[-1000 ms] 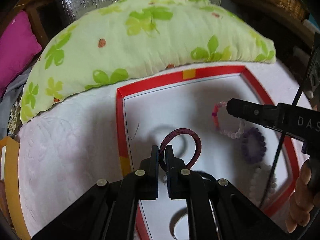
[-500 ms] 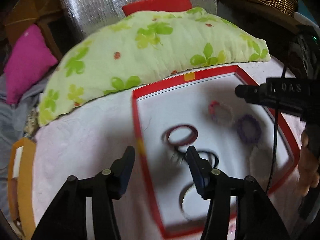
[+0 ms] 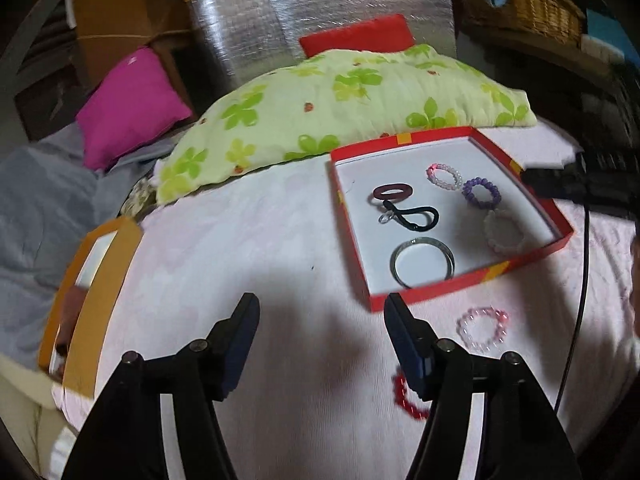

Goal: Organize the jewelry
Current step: 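Move both tools back over the remaining bracelets beside the box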

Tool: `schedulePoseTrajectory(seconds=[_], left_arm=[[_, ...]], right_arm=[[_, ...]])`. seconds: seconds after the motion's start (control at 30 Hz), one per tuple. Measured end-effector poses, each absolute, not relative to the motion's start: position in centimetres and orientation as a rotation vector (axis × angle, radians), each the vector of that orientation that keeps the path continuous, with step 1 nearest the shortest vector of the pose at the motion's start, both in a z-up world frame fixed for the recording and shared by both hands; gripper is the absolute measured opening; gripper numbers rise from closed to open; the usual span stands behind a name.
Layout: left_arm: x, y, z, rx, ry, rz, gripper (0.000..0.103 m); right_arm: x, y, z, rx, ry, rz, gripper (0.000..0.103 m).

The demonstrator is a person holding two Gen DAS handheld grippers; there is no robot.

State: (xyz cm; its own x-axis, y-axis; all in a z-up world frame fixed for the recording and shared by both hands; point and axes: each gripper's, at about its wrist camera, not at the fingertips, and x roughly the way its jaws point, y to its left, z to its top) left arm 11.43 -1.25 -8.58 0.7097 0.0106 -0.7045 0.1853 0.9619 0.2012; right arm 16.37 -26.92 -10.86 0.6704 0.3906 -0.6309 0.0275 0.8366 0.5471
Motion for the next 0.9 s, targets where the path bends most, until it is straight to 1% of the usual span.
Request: schedulePoseTrajectory(seconds=[0.07,0.1,0.13,0.3,0.43,0.9], left_arm=[[10.4,-0.7,-8.2,0.247,0.769,-0.089,0.065],[9.8,-0.4,-7.9,0.239,0.763,-0.088,0.065],[9.4,-0.3,-7.7,0.235,0.758,-0.086,0.065],[7.8,0.3,-6.9,0.206,0.737,-0.086,0.066],[7.5,0.6,-6.8,0.190,0.735,-0.089,0.066],[8.2,0.9,-9.3,0.169,0.792,-0.078,0.066]], right_arm=[[14.6,-26.5,-11.2,0.548,0.839,0.230,0.042],[13.5,-26.2,-11.4,0.542,0.852,0.232,0.052],[12.7,-26.0,-11.7,0.541,0.857,0.235,0.055],[9.8,-24.8,-13.6,0.521,0.914,0.255,0.055],[9.3,-23.8,-14.9,0.493,0.960,0.263,0.055],[10.0,-22.9,-15.8,0.456,0.983,0.270,0.055]])
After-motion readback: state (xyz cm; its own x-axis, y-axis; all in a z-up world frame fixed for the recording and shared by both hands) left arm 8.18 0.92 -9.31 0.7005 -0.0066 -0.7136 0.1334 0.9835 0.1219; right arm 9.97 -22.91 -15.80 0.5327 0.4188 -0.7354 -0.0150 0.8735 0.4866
